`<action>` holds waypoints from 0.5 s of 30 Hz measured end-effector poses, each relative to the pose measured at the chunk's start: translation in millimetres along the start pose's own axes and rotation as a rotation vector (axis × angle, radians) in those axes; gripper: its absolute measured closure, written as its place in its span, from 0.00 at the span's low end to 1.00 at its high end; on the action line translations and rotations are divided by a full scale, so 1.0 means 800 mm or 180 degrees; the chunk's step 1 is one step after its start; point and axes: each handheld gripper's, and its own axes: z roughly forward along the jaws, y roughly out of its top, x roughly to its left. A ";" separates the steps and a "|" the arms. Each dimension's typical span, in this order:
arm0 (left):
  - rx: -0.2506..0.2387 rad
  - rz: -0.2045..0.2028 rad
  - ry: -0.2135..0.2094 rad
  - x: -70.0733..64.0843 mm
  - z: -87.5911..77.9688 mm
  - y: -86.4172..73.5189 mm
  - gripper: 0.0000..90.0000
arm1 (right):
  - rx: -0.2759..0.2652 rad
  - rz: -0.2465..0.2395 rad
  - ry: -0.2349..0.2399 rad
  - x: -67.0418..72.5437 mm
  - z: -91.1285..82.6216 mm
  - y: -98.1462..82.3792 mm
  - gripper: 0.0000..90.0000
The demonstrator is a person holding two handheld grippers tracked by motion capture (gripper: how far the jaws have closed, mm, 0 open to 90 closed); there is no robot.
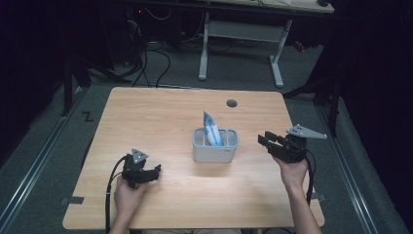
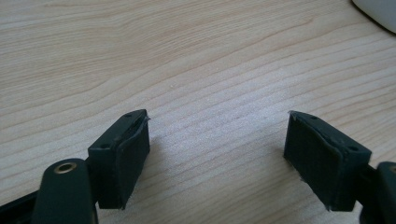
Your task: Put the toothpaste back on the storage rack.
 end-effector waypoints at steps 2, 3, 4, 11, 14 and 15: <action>0.0000 0.0000 0.0000 0.000 0.000 0.000 0.25 | 0.0007 0.0027 -0.0011 -0.002 -0.001 -0.003 0.66; -0.0001 0.0000 0.0000 0.000 0.000 0.000 0.25 | 0.0009 0.0031 -0.0012 -0.003 -0.001 -0.004 0.66; -0.0001 0.0000 0.0000 0.000 0.000 0.000 0.25 | 0.0007 0.0039 -0.0017 -0.004 -0.002 -0.006 0.66; -0.0006 -0.0003 0.0002 0.000 0.000 0.000 0.25 | 0.0030 0.0098 -0.0032 -0.008 -0.002 -0.018 0.66; -0.0005 -0.0005 0.0002 0.000 0.000 0.000 0.25 | 0.0044 0.0138 -0.0035 -0.010 -0.001 -0.024 0.66; -0.0005 -0.0005 0.0002 0.000 0.000 0.000 0.25 | 0.0044 0.0138 -0.0035 -0.010 -0.001 -0.024 0.66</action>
